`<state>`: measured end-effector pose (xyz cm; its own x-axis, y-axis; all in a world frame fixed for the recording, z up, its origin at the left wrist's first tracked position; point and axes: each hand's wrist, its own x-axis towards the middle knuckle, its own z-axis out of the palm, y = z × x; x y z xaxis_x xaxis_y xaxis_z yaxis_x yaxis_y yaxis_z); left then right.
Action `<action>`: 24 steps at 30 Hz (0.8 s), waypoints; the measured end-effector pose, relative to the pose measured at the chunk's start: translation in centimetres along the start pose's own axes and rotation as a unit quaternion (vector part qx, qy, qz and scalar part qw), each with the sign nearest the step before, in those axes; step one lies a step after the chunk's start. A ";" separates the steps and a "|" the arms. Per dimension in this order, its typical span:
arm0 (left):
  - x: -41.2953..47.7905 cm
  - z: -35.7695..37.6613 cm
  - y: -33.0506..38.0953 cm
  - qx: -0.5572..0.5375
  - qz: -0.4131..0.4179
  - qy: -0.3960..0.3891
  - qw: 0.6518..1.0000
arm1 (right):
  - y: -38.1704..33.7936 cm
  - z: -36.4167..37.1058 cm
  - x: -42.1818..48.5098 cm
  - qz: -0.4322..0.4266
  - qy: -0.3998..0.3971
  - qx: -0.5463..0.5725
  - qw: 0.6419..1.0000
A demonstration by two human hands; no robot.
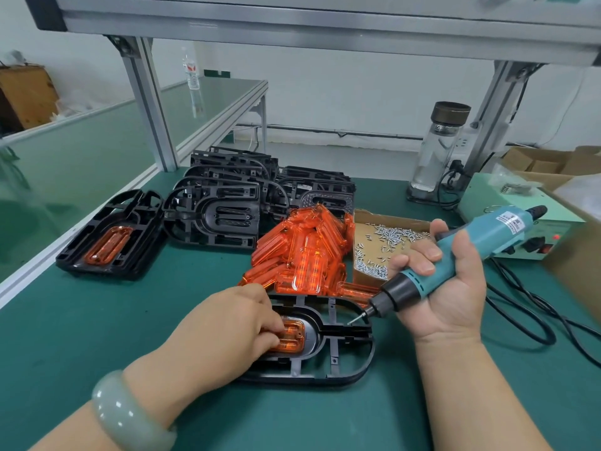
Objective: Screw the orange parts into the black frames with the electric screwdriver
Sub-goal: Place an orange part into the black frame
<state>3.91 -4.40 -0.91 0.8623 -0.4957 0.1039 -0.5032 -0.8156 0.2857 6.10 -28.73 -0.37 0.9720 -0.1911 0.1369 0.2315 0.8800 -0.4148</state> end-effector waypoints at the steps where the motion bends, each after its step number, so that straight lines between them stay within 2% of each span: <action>1: -0.1 0.0 -0.2 0.000 0.005 -0.009 1.000 | 0.0 0.0 0.0 0.000 0.001 -0.002 1.000; 7: -0.4 0.7 -0.2 -0.054 0.001 -0.023 0.998 | -0.1 -0.1 0.0 -0.003 0.000 0.003 1.000; 11: -0.8 0.7 0.2 -0.059 0.027 -0.011 0.998 | -0.3 0.0 0.1 -0.007 0.005 0.007 1.000; 15: -1.5 0.6 1.1 -0.108 0.041 -0.061 0.992 | -0.4 -0.1 0.1 -0.008 0.003 0.011 1.000; 24: -1.4 1.4 2.4 -0.065 0.017 -0.050 0.996 | -0.8 -0.2 0.3 -0.012 0.001 0.022 1.000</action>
<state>1.41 -6.09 -1.71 0.8320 -0.5543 0.0226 -0.5142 -0.7554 0.4060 6.25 -29.60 -0.16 0.9664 -0.2121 0.1449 0.2519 0.8936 -0.3716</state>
